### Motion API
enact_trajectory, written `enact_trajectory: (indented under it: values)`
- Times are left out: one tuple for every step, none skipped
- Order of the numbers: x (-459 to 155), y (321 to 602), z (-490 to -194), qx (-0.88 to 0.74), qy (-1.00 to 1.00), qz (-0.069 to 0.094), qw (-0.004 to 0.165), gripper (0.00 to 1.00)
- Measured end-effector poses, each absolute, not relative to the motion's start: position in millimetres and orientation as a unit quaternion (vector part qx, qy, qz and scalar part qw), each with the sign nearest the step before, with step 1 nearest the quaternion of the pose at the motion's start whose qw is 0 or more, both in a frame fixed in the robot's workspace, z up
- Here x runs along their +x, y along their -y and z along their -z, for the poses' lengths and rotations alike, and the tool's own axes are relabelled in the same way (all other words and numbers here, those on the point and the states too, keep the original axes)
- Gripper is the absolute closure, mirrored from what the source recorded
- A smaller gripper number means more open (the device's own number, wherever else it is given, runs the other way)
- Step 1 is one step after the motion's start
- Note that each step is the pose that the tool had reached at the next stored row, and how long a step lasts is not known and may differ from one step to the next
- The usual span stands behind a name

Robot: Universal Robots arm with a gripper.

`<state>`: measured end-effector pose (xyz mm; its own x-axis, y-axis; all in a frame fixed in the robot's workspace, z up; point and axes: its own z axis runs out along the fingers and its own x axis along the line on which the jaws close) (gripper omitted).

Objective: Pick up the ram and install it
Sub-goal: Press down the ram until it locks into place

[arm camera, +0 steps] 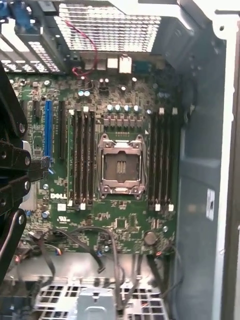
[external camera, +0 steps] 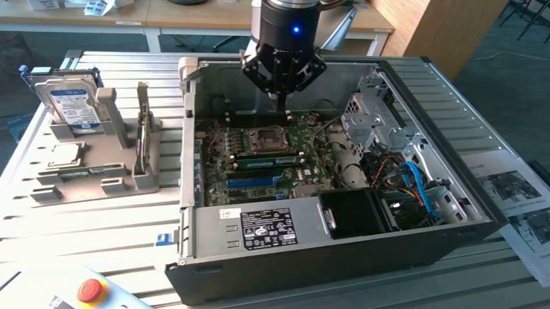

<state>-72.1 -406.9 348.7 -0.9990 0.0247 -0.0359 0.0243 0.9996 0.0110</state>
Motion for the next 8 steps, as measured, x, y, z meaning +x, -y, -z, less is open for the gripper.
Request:
enact_trajectory:
  values:
    - [-72.1, 407.0, -348.6, 0.021, -1.0, -0.005, 0.018, 0.9]
    - [-72.1, 407.0, -348.6, 0.031, -0.999, -0.005, 0.018, 0.9]
    - [-72.0, 407.0, -348.5, 0.039, -0.999, -0.005, 0.018, 0.9]
    - [-72.1, 406.9, -348.4, 0.048, -0.999, -0.005, 0.018, 0.9]
    - [-72.1, 407.0, -348.5, 0.052, -0.998, -0.005, 0.018, 0.9]
    - [-72.1, 407.0, -348.5, 0.052, -0.998, -0.005, 0.018, 0.9]
    - [-72.1, 407.0, -348.5, 0.052, -0.998, -0.005, 0.018, 0.9]
    - [-72.1, 407.0, -348.5, 0.052, -0.998, -0.005, 0.018, 0.9]
